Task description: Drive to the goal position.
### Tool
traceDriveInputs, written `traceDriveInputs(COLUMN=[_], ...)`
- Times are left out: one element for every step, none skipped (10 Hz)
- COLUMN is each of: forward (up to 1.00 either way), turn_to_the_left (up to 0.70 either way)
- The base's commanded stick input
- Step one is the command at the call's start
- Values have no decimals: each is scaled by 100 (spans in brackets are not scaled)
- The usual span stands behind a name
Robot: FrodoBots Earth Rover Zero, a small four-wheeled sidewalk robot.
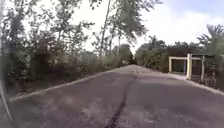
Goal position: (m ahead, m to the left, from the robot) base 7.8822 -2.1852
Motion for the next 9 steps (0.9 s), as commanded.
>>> traceDriveInputs(forward=[70, 70, 70, 70, 70, 70, 70, 70, 70], turn_to_the_left=[0, 0, 0, 0, 0, 0, 0, 0, 0])
